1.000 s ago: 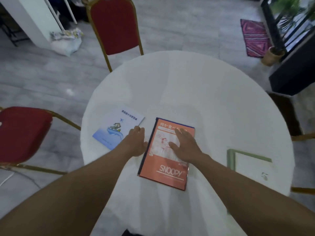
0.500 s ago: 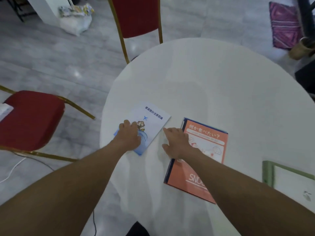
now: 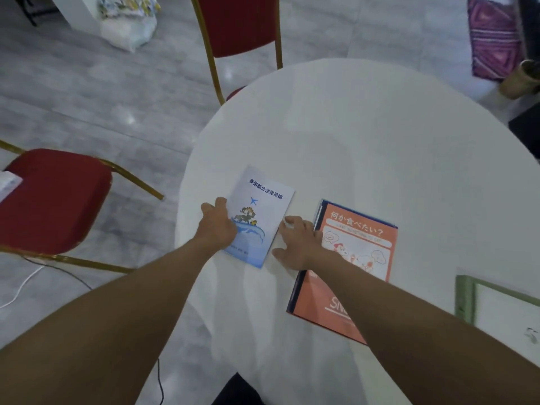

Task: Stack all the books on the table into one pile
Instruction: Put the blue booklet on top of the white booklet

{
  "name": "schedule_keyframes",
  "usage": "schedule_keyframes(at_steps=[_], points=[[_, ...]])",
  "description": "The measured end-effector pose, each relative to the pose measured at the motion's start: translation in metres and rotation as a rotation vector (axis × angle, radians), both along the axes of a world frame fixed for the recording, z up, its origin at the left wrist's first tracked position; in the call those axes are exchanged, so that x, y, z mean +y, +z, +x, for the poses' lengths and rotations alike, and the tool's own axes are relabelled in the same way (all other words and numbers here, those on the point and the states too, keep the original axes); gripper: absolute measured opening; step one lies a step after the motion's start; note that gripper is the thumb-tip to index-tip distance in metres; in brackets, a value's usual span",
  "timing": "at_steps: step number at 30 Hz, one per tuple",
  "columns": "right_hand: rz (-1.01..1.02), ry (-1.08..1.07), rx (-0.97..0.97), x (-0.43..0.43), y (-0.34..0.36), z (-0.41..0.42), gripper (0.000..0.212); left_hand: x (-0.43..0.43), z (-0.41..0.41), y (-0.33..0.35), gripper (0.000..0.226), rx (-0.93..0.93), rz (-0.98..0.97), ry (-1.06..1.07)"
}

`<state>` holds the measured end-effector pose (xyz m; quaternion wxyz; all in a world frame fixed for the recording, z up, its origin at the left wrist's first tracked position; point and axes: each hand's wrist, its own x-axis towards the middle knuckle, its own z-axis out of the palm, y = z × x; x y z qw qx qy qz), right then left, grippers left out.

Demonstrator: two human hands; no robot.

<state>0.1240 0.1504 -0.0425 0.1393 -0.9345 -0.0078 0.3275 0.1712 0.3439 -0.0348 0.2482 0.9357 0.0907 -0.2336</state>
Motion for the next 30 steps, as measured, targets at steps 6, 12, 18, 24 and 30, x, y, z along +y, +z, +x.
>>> schedule_keyframes(at_steps=[6, 12, 18, 24, 30], points=[[0.341, -0.435, 0.011, -0.013, 0.017, -0.002, 0.072, -0.014, 0.007, 0.030, 0.021, -0.125, -0.267, 0.105], [0.678, -0.695, -0.031, -0.043, 0.047, -0.019, 0.054, -0.049, -0.007, 0.061, 0.028, -0.224, -0.375, 0.130], [0.783, -0.776, -0.153, -0.099, 0.072, -0.047, 0.058, -0.110, -0.031, 0.071, 0.034, -0.180, -0.381, -0.005], [0.637, -0.855, -0.242, -0.178, 0.077, -0.102, 0.053, -0.189, -0.064, 0.077, 0.016, -0.147, -0.321, -0.263], [0.508, -0.957, -0.288, -0.246, 0.073, -0.163, 0.060, -0.265, -0.108, 0.072, 0.051, -0.082, -0.309, -0.519]])
